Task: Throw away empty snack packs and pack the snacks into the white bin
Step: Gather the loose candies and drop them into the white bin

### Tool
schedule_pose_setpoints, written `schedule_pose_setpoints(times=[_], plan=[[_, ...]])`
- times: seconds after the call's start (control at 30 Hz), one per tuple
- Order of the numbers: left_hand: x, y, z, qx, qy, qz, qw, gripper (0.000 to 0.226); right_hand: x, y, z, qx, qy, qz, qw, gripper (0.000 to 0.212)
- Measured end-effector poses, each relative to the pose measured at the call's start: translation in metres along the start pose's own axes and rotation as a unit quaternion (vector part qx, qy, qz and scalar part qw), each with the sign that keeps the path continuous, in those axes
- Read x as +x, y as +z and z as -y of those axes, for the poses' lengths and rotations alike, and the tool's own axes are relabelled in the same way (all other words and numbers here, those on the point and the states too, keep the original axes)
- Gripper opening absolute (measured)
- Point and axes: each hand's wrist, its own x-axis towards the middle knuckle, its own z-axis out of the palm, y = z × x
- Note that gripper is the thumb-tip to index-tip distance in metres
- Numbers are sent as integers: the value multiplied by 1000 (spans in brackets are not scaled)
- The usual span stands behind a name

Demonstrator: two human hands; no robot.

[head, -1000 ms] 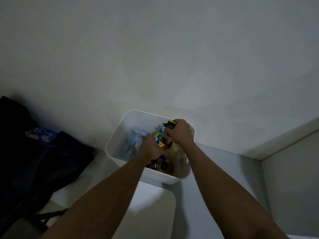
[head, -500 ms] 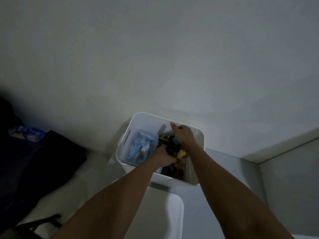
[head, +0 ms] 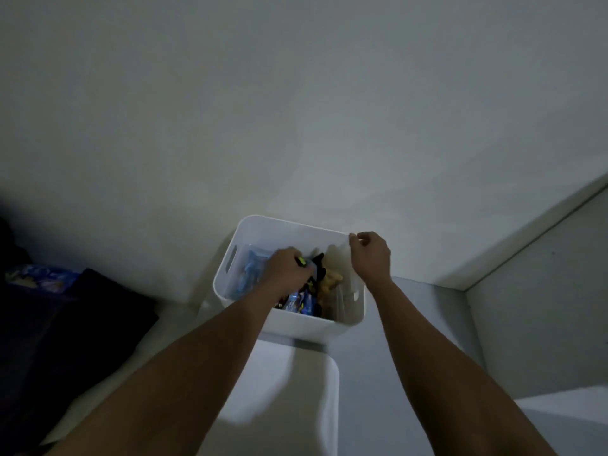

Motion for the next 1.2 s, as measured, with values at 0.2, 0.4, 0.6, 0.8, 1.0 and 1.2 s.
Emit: schedule_pose_setpoints(times=[0.2,0.4,0.6,0.8,1.0,1.2], plan=[[-63,-33,40,143,42,-282,948,29,-66,-21,-87,50,128,-66,988,38],[-134,-10,137,128,-86,-311,938,33,-161,19,-167,-30,224,107,968,30],[-174,19,211,140,-303,-39,942,77,-217,35,-189,-74,217,181,956,20],[-174,20,208,103,-285,-60,951,84,-219,44,-182,-31,262,193,945,31],[-172,2,209,110,-332,-102,931,77,-219,45,-167,37,252,212,944,54],[-187,-9,199,29,-301,-240,922,80,-232,39,-151,31,140,136,980,71]])
